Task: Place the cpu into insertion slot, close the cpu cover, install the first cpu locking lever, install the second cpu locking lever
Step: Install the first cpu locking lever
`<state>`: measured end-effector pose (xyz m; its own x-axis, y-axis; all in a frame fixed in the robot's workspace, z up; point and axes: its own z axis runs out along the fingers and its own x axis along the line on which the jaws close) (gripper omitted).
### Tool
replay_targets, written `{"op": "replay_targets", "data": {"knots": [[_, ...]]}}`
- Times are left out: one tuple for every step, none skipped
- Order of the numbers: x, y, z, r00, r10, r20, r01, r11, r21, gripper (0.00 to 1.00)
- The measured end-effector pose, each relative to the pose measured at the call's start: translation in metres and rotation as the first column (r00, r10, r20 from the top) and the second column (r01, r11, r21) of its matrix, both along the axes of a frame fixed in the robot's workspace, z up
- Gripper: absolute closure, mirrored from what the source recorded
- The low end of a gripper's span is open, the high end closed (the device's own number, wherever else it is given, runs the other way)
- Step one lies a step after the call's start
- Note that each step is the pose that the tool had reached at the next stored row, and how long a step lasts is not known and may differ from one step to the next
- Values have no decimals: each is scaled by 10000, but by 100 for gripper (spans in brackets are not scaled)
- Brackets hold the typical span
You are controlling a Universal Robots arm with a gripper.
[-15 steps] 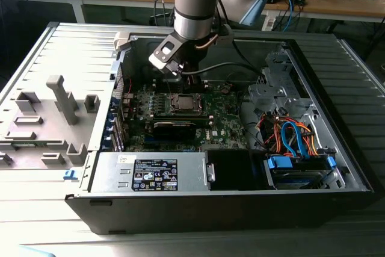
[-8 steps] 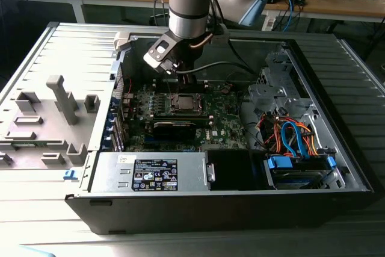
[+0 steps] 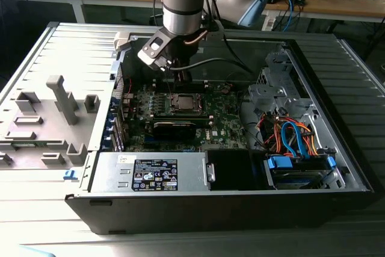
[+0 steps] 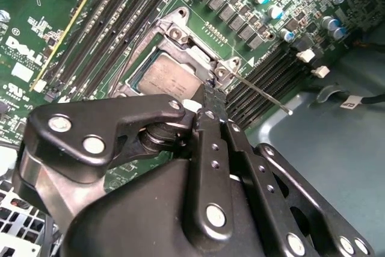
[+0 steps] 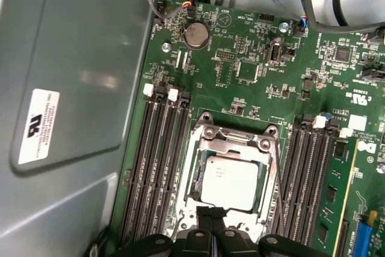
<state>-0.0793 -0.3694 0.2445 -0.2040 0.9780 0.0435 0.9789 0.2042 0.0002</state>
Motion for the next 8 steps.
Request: {"op": "replay_targets", "data": {"knots": [[-7,0,11,10000,1,9,-1,10000,0,89],[-16,1,22,10000,0,21,0,10000,0,89],[-31,1,38,10000,0,41,0,10000,0,89],[-48,1,48,10000,0,61,0,10000,0,89],[-57,1,51,10000,0,73,0,10000,2,89],[-65,1,55,10000,1,82,-1,10000,1,89],[-73,2,60,10000,0,89,0,10000,1,89],[-79,2,63,10000,0,96,0,10000,0,89]]}}
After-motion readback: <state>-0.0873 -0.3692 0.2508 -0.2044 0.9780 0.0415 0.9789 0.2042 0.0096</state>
